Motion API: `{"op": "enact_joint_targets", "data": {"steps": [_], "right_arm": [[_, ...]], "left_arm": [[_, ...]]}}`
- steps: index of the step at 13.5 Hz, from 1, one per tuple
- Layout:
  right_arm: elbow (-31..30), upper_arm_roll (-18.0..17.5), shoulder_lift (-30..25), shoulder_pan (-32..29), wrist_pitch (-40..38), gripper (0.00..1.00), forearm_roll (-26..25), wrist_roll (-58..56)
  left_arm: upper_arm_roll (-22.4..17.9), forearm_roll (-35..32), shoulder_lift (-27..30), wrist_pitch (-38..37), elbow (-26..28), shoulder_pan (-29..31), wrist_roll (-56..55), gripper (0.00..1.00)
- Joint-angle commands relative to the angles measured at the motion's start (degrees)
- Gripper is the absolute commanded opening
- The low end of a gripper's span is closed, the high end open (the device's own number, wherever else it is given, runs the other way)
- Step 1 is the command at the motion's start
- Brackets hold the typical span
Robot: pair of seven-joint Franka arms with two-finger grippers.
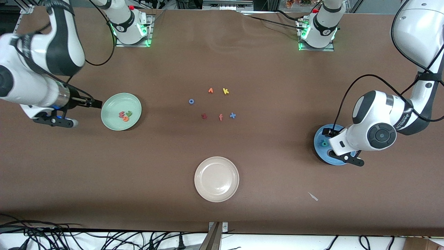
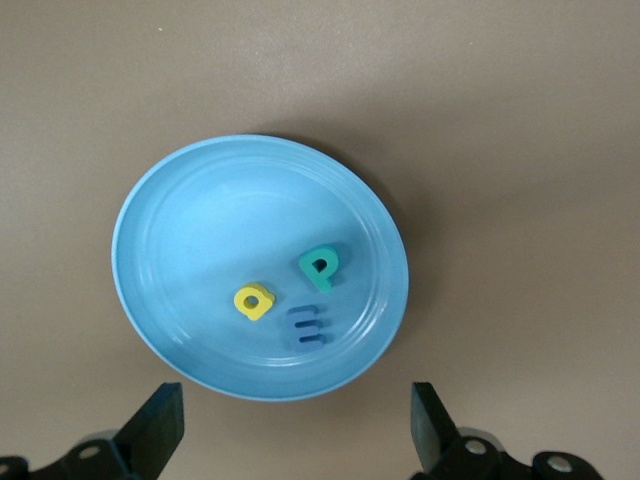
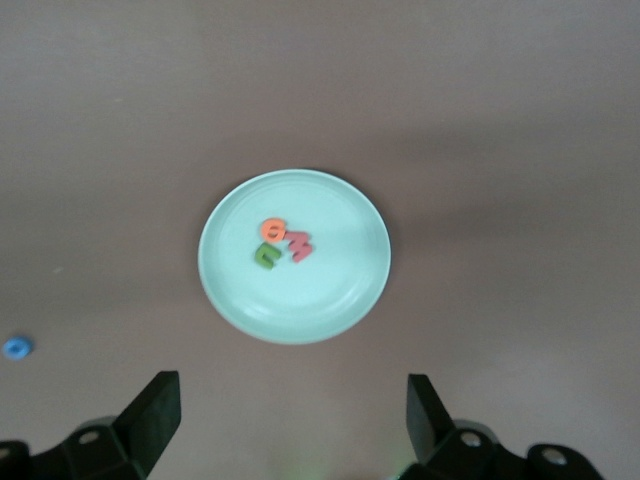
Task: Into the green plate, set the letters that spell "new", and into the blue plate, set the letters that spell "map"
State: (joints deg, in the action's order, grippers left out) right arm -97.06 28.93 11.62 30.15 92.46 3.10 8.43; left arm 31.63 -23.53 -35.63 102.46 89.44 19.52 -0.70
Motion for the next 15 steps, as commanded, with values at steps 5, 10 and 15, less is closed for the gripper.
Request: {"op": "enact_joint_targets", "data": {"steps": [5,10,15], "right_arm": [[9.4,-9.5,-3.4,-9.5,-8.6,1.0,-0.2,-1.7],[5.7,-23.6,-7.8,-24.2,-1.4,1.0,-3.6,-2.4],[-1.0,-31.8,-15.1,-29.3,4.0,1.0,-5.5,-1.6]], "left_arm": [[-4.7,15.1,10.3,-7.6,0.4,-1.0,0.4,1.0],[-24.1,30.5,27.5,-11.5,6.0,-13.6,-0.4,1.0],[-28.1,29.1,35.5,-16.1,4.4,-16.9,-0.6,1.0]]}}
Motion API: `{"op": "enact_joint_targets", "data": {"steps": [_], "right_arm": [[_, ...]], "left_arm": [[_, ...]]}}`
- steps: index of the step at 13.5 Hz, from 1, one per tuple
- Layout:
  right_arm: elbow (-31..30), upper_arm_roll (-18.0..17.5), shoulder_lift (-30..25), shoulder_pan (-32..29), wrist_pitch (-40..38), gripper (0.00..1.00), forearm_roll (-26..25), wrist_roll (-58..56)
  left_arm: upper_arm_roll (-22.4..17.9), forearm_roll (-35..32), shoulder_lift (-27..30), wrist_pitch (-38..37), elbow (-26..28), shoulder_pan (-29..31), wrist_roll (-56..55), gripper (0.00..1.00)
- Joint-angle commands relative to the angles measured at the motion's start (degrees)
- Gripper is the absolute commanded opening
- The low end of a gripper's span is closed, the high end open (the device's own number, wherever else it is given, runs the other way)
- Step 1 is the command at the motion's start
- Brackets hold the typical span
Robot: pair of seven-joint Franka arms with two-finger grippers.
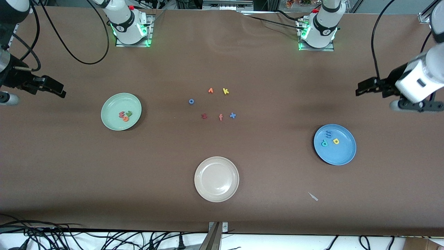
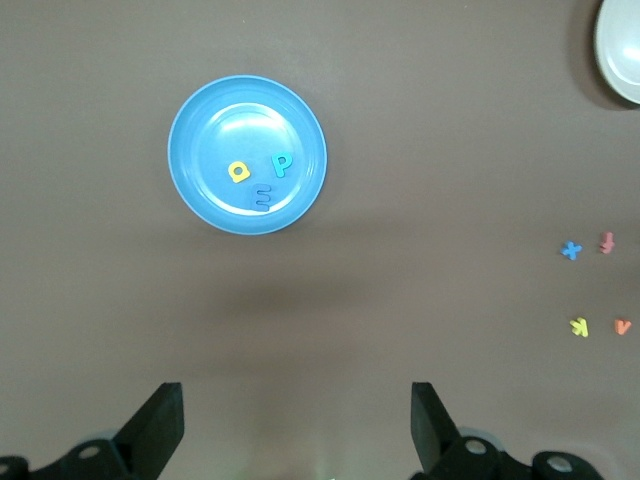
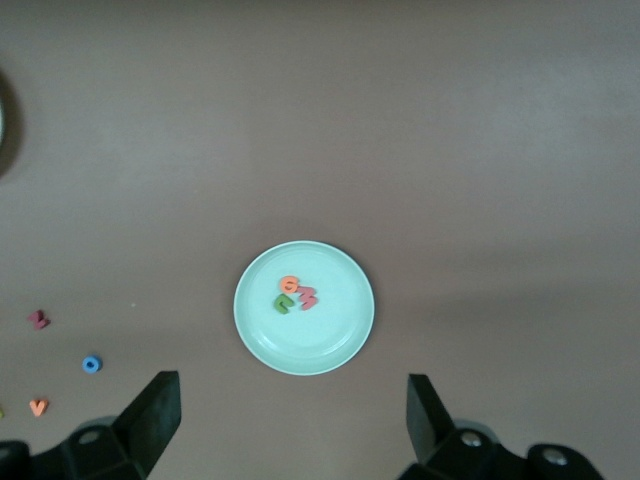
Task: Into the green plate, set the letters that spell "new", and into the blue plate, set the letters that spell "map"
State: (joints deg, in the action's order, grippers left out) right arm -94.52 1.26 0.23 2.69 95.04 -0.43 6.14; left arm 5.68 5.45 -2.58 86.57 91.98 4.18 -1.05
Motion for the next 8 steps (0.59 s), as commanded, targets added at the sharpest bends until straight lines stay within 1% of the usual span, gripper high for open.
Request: {"op": "enact_joint_targets", "data": {"steps": [1,4,6,8], "right_arm": [[-3.1,-4.5,-3.3,-2.3,1.6,1.0,-1.9,0.6],[-3.2,-4.6,-3.7,-3.1,-0.5,1.0,-1.7,-0.1],[-3.2,-4.9,-3.8,-3.9,-0.4,1.0,-1.7,-0.1],[-3.2,-5.0,-3.9,-4.7,-0.6,1.0,-1.7,-0.1]], "left_arm": [[-2.8,-0.2,2.4,0.0,1.9,-2.3,-1.4,1.0],[-2.5,-1.6,2.5,0.8,1.9,-2.8,-2.3,1.0],[-2.5,-1.7,2.4,3.5,1.8,-2.8,-2.2,1.0],[-2.5,-1.7,2.3,4.0,1.9,-2.7,-1.8,1.0]]}}
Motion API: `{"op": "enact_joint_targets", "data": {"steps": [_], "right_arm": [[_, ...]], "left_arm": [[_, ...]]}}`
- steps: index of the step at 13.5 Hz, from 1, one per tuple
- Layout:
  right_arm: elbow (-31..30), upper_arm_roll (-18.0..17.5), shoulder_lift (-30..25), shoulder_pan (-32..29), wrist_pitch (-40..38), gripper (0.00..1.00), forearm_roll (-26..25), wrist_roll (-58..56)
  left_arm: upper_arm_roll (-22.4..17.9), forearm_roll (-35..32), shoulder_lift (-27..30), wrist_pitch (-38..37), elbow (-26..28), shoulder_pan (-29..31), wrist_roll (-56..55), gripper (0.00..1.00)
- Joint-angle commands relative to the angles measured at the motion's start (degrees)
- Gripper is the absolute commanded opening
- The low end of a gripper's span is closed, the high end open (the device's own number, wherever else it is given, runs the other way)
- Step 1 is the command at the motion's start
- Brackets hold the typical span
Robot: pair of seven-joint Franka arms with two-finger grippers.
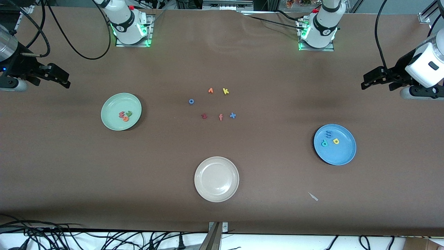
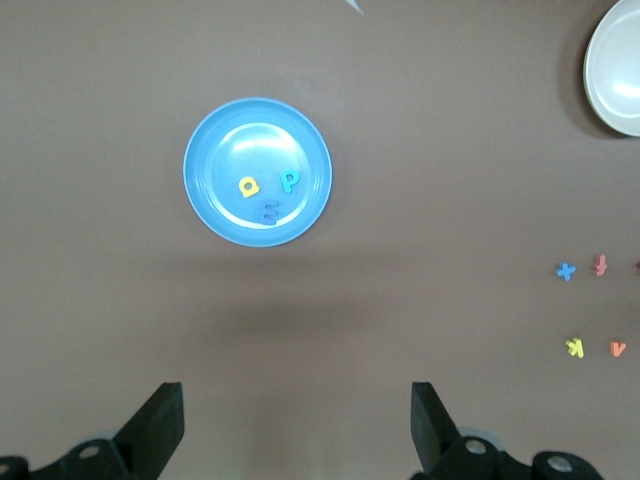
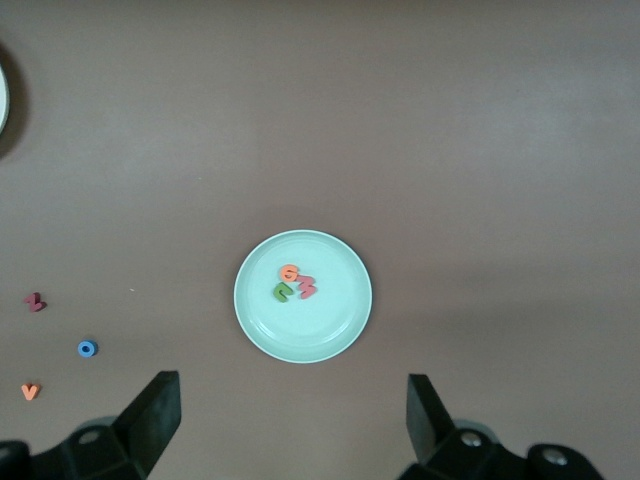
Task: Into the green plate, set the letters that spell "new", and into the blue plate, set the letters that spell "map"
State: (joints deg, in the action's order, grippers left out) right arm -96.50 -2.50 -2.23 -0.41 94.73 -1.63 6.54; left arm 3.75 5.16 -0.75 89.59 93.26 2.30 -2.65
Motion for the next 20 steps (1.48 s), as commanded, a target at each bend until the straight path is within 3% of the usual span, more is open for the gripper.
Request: {"op": "enact_joint_targets", "data": {"steps": [1,4,7,20], "right_arm": [[-1.2,-1.3,-1.4,-1.8,-0.3,1.0,-0.6,-0.5],[-1.2,-1.9,-1.4,-1.9,-0.1,1.0,-0.7,-0.6],[-0.5,-2.2,-1.1,-2.0,-0.4,1.0,-0.7,-0.6],[-0.9,0.0,-0.6,-2.0,0.5,1.0,-0.1,-5.1]], "left_arm": [[-0.6,-1.4,0.3,1.6,0.5,-0.9,-0.2,1.0],[-0.5,-1.5,0.1,1.7,0.5,-0.8,-0.2,1.0],[1.9,-8.4,-0.3,1.7,0.3,-0.8,-0.3,1.0],[2.1,-8.6,-0.5,1.5,0.3,0.3,0.4,1.0]]}}
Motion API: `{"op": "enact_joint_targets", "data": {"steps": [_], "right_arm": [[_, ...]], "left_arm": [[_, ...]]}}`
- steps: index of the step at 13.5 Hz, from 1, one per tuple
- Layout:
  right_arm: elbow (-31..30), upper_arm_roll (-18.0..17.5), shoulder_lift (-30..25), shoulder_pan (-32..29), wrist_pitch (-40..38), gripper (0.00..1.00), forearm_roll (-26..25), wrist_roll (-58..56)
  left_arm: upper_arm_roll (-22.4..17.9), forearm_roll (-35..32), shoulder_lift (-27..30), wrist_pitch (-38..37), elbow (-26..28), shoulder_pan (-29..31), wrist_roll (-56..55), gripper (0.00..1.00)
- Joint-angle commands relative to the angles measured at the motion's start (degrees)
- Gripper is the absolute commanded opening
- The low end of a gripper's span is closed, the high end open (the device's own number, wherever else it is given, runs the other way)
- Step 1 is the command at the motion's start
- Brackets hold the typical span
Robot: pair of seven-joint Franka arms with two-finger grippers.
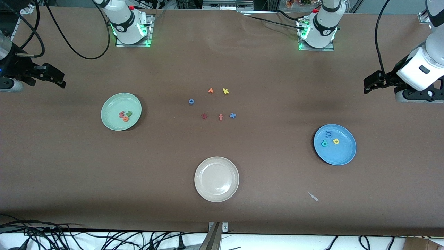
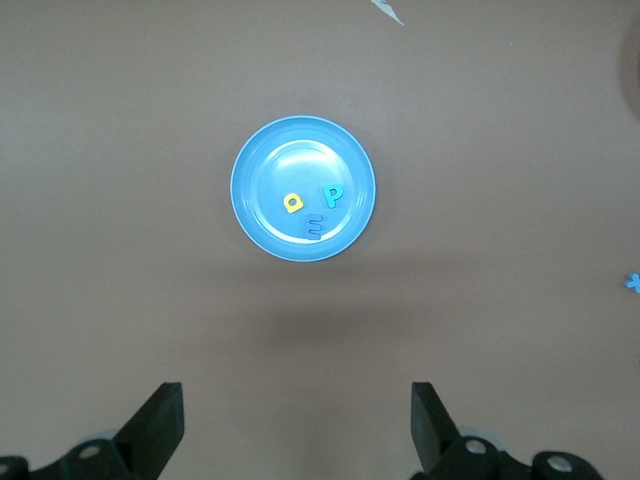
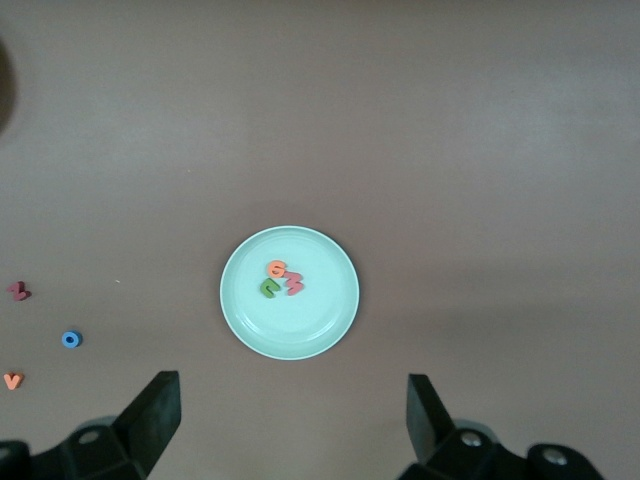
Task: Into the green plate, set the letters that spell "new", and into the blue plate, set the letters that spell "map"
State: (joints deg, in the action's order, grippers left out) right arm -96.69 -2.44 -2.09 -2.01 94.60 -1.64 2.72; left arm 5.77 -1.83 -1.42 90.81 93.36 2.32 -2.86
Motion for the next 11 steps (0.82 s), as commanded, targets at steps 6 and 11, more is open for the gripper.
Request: {"op": "enact_joint_targets", "data": {"steps": [6,11], "right_arm": [[-0.8,-0.3,-0.8,-0.4,0.0,1.0,0.1,-1.3],[-0.8,-0.3,-0.8,-0.4,-0.6,1.0,0.1,-1.3]], "left_arm": [[0.1,-1.4,-0.5,0.2,0.2,0.7,0.6,1.0],[0.1,-1.3,-0.6,0.1,0.2,0.3,0.6,1.0]]}}
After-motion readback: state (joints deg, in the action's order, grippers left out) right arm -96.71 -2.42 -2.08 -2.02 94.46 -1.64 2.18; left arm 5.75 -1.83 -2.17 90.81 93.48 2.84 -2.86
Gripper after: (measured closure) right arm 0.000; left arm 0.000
